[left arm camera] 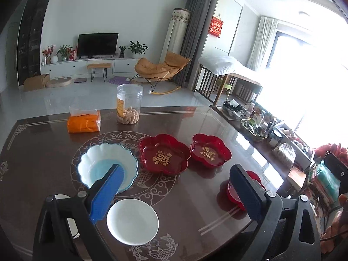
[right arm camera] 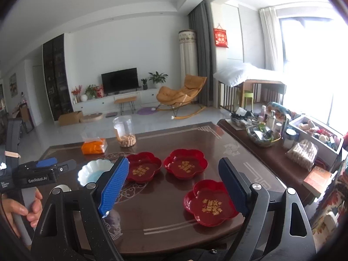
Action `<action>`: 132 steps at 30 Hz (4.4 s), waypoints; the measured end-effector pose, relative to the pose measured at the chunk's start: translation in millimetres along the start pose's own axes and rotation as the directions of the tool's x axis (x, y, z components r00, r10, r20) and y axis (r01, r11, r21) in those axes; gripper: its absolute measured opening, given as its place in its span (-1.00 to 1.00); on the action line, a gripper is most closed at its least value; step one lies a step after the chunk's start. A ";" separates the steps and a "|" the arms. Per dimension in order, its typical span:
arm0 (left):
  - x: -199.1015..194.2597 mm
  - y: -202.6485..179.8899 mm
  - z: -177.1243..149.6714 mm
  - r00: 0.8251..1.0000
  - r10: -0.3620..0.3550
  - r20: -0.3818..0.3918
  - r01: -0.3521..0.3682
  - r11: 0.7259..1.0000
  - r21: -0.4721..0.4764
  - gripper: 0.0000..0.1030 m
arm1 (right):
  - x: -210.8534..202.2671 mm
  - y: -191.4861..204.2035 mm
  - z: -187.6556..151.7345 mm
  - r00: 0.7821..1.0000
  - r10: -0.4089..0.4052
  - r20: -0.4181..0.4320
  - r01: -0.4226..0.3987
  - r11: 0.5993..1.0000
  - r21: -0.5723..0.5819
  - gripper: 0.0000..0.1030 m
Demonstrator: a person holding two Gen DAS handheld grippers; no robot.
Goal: Organize plates and bowls
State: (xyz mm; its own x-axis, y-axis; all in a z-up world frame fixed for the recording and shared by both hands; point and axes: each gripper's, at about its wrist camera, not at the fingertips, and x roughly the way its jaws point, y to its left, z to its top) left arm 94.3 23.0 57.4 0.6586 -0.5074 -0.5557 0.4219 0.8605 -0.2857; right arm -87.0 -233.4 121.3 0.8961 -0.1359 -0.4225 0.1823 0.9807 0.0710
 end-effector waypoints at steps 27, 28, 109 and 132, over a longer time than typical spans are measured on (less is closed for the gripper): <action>385.5 102.2 50.8 0.743 0.290 -0.603 -0.163 0.952 0.258 0.32 | 398.1 16.7 -83.2 0.683 0.261 -0.682 0.002 0.933 0.359 0.65; 392.0 105.5 47.5 0.734 0.292 -0.613 -0.165 0.953 0.256 0.27 | 402.4 18.0 -85.7 0.680 0.248 -0.690 0.008 0.939 0.345 0.65; 321.0 -215.2 -63.1 0.823 0.088 -0.562 0.165 0.909 0.384 -0.66 | 183.6 -198.3 -128.0 0.787 -0.051 -0.615 0.259 0.932 0.254 -0.18; 341.1 -237.7 -28.7 0.881 0.094 -0.464 0.129 0.896 0.426 -0.58 | 166.7 -183.3 -130.3 0.813 0.038 -0.581 0.191 0.925 0.329 -0.03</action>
State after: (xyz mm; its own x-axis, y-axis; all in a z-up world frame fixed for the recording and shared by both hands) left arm 200.8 -353.3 -86.6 0.3308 -0.3442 -0.8787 0.7280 0.6856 0.0054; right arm -23.8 -417.5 -79.9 0.5006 0.0085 -0.8657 0.4731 0.8347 0.2818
